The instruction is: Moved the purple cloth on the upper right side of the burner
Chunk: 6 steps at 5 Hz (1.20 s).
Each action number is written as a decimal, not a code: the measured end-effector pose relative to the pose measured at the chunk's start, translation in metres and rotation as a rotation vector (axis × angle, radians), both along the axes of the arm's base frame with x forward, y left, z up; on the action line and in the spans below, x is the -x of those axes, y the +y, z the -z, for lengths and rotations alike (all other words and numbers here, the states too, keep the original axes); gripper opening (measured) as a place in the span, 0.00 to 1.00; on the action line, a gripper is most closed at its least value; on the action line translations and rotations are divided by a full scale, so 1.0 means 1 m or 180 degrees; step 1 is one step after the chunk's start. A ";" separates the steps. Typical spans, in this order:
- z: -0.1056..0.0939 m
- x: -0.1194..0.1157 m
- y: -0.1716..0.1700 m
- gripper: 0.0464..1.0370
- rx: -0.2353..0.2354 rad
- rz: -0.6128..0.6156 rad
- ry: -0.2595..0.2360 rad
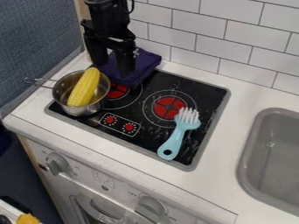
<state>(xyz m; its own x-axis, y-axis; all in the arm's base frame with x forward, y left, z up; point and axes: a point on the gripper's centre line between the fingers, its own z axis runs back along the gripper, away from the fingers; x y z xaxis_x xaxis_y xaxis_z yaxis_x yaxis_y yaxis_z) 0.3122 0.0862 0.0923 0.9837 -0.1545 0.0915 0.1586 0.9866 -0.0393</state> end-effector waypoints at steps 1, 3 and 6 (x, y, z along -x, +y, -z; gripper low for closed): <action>0.012 0.000 0.000 0.96 0.0028 -0.0010 0.0115; 0.031 -0.067 0.037 0.96 -0.0179 -0.0220 0.0055; 0.066 -0.087 0.057 0.96 -0.0377 -0.0257 0.0239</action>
